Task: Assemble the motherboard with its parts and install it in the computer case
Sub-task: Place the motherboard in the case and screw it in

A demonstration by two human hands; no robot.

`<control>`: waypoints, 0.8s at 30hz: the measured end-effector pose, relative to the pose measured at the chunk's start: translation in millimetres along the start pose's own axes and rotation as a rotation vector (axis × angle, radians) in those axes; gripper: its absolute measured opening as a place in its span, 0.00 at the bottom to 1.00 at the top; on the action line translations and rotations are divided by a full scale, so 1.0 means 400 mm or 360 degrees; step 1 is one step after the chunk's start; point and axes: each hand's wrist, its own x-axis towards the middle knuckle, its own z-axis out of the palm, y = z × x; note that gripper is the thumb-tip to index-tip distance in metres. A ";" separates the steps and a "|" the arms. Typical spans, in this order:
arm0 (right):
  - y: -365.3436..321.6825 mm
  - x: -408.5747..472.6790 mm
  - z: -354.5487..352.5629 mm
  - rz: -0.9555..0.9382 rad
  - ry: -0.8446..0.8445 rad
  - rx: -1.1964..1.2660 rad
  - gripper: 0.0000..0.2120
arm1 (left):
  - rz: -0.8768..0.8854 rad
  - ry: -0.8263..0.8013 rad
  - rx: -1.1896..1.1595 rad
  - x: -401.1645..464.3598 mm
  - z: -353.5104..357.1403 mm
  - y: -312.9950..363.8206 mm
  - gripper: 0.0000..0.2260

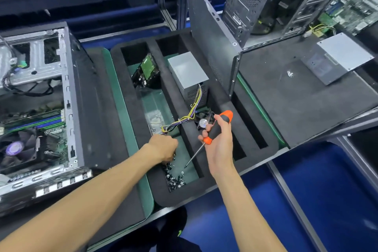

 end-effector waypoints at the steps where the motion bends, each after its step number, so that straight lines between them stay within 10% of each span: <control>1: 0.001 0.003 -0.002 0.0011 -0.0005 -0.0001 0.04 | -0.0003 -0.0065 0.0041 0.008 0.001 0.003 0.13; 24: 0.030 0.049 -0.015 0.0058 0.0007 0.0027 0.06 | 0.0004 -0.0101 -0.0271 0.056 -0.002 -0.049 0.06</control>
